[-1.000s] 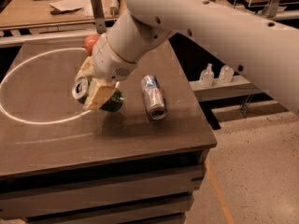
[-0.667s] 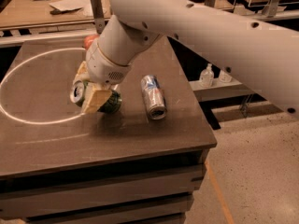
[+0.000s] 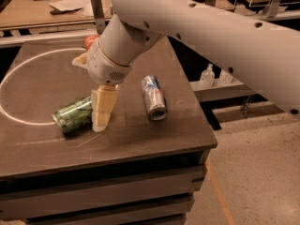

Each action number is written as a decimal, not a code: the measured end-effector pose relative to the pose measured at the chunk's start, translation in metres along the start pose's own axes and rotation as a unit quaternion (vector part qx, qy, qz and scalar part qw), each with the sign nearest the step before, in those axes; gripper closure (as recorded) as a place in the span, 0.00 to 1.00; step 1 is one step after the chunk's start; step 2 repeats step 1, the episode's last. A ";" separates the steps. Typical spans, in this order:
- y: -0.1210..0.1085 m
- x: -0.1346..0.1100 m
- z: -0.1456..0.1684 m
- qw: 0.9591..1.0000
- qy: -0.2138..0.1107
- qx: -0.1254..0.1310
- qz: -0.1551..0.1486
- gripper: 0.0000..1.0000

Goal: Knock green can over

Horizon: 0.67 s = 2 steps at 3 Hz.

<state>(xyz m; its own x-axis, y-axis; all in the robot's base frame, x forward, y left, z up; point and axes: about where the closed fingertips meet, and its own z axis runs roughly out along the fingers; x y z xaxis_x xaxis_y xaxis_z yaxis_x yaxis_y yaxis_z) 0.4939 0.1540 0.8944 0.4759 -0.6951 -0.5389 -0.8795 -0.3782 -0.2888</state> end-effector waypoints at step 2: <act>0.000 0.000 0.000 1.000 0.000 0.000 0.000 0.00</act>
Offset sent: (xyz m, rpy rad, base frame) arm 0.0000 0.0000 0.0000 0.0000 0.0000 0.0000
